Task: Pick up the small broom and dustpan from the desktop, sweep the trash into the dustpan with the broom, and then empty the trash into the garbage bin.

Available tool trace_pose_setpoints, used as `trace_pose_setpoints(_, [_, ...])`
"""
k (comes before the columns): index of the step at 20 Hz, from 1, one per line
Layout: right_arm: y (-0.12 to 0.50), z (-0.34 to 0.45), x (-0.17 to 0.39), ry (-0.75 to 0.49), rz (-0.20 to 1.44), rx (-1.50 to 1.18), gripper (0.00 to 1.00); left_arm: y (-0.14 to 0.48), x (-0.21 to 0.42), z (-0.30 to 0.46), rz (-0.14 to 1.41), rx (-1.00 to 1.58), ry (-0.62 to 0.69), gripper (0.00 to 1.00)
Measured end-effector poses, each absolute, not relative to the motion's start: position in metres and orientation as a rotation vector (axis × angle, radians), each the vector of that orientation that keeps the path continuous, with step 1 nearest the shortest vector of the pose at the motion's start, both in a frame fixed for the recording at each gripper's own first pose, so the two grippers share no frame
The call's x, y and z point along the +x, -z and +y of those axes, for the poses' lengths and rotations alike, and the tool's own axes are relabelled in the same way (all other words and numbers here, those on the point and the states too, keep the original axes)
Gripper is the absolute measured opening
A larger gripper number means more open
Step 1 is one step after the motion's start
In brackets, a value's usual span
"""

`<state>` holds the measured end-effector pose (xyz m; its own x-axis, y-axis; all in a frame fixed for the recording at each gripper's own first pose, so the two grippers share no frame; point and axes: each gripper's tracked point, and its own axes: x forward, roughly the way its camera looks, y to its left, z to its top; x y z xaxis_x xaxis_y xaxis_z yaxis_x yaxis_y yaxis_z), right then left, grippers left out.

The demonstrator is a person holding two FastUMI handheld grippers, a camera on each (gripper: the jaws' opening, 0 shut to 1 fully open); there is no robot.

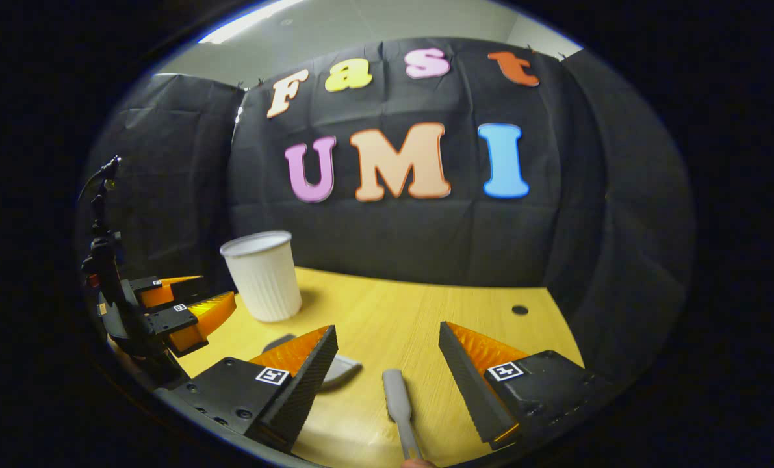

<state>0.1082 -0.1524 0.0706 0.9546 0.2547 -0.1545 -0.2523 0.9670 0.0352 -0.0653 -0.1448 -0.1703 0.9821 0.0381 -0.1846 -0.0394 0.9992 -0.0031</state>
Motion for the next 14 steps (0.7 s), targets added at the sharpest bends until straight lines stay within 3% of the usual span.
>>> trace_pose_setpoints(6, [-0.132,-0.18,0.047,-0.128,-0.079,0.021,0.93,0.089,-0.051,-0.158,0.001,-0.09,0.073,0.93])
trace_pose_setpoints(13, [-0.155,-0.183,0.044,-0.048,-0.112,0.031,0.93,0.062,-0.055,-0.15,-0.08,-0.076,0.124,0.93])
trace_pose_setpoints(14, [-0.156,-0.182,0.042,-0.044,-0.114,0.033,0.93,0.058,-0.055,-0.151,-0.088,-0.069,0.135,1.0])
